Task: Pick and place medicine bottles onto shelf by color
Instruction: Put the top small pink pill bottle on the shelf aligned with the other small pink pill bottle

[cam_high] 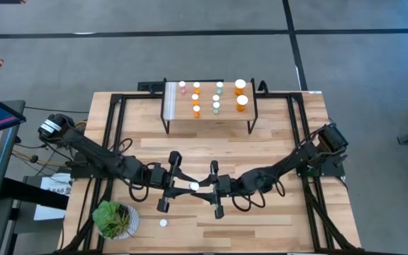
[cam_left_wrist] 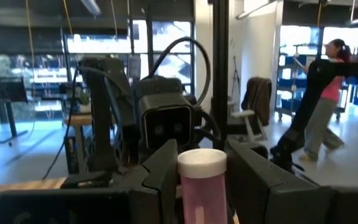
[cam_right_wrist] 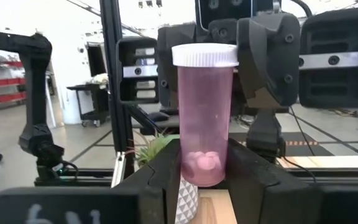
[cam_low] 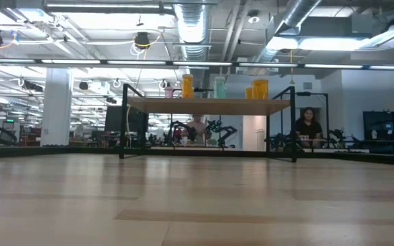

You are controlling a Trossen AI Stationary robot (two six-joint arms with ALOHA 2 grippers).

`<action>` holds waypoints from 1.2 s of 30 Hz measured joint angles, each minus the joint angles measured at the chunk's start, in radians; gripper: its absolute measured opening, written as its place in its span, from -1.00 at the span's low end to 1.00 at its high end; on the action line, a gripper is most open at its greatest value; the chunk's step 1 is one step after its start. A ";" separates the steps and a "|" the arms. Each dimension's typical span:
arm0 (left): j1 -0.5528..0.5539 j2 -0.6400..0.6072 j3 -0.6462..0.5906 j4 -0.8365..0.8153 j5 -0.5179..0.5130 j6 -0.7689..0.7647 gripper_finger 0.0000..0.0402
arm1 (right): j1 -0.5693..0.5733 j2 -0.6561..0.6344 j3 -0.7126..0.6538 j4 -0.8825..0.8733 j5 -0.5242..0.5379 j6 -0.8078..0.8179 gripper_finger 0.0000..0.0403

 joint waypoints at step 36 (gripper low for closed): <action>-0.006 -0.090 0.002 -0.279 0.000 -0.105 -0.50 | 0.019 0.001 -0.001 -0.090 0.074 -0.002 -0.39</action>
